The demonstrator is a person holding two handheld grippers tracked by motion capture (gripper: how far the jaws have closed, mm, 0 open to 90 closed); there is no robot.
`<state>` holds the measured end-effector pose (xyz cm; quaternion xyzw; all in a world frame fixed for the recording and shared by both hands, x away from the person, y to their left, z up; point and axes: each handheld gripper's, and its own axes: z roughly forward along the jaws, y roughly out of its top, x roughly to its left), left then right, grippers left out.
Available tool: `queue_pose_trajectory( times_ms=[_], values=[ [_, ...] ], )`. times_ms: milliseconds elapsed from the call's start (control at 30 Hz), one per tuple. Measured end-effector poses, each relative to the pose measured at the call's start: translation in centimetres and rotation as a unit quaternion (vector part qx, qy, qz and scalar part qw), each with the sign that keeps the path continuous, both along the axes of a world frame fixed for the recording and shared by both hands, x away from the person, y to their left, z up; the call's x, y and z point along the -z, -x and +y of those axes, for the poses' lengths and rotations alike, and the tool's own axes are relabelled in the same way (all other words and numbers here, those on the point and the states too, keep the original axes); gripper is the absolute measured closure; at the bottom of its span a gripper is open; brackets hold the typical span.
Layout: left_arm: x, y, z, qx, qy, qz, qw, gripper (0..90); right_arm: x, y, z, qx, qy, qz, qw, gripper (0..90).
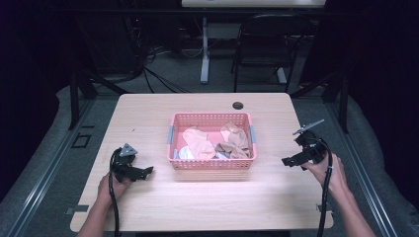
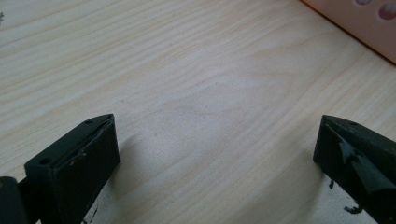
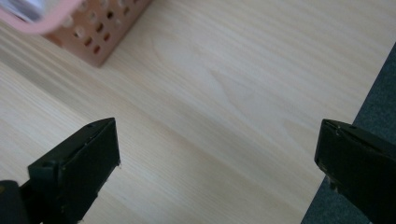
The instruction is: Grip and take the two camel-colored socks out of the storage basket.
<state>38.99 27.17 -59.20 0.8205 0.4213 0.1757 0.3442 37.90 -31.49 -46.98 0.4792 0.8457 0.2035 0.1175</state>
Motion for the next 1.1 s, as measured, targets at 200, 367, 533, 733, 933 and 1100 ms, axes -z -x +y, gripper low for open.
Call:
queue_pose_trajectory(
  times_ms=[200, 367, 533, 733, 933, 1100],
  values=[
    [0.0, 0.1, 0.0, -0.003, 0.0, 0.001, 1.0, 0.0, -1.9, -1.0, 2.8, -0.027, 0.0, -0.004, 0.9996, 0.0],
    [0.0, 0.1, 0.0, -0.003, 0.0, 0.001, 1.0, 0.0, -3.4, -2.0, 5.9, -0.057, 0.015, -0.006, 0.9982, 0.5],
    [0.0, 0.1, -0.1, -0.005, 0.0, 0.001, 1.0, 0.0, -4.5, -2.9, 9.1, -0.09, 0.023, -0.008, 0.9957, 1.5],
    [0.0, 0.0, -0.1, -0.001, -0.002, 0.0, 1.0, 0.0, -4.1, -5.1, 13.6, -0.119, 0.027, 0.001, 0.9925, 7.9],
    [0.0, 0.1, -0.2, -0.008, 0.0, 0.001, 1.0, 0.0, -1.2, -7.3, 17.3, -0.138, 0.055, 0.046, 0.9878, 29.8],
    [0.0, 0.1, -0.2, -0.009, 0.0, 0.001, 1.0, 0.0, 0.7, -8.5, 18.5, -0.135, 0.078, 0.076, 0.9848, 44.6]
  ],
)
